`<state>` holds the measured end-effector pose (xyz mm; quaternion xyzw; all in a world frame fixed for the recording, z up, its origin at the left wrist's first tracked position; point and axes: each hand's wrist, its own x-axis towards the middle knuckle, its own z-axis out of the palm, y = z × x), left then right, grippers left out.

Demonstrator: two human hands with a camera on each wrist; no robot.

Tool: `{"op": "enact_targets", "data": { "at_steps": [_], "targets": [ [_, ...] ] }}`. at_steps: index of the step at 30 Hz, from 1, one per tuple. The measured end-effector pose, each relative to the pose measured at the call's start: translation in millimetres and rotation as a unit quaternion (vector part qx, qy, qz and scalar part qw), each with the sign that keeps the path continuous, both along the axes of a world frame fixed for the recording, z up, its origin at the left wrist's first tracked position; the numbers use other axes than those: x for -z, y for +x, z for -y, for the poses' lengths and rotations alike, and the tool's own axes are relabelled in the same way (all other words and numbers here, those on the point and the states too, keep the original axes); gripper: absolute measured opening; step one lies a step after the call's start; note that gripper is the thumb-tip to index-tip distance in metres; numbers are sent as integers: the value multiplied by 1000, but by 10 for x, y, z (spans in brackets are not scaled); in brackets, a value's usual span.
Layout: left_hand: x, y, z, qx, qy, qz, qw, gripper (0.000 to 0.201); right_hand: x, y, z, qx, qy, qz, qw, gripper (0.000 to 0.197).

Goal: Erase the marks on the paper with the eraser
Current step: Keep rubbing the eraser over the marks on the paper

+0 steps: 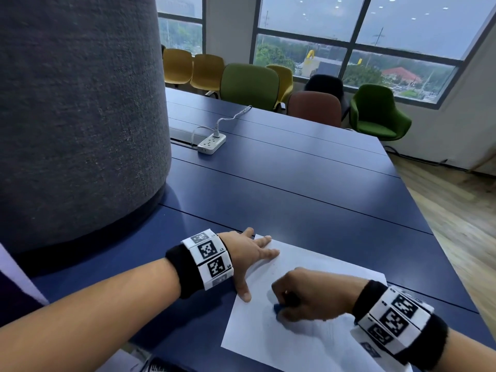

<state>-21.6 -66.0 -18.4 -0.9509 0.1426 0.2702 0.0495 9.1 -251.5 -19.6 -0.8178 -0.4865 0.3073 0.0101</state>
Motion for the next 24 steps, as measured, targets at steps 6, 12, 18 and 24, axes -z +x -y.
{"op": "enact_targets", "data": {
  "at_steps": [6,12,18,24],
  "targets": [
    [1,2,3,3,2,-1,1000,117,-60,131,-4,47,5,1,999,20],
    [0,9,7,0,1,-6,1000,117,-61,69,16,40,-19,-32,999,19],
    [-1,0,4,-5,-1,-4,1000,117,-55,0,18,23,-34,-54,998,20],
    [13,12,-4,-4,1,-7,1000,117,-53,158,46,69,-21,-22,997,21]
  ]
}}
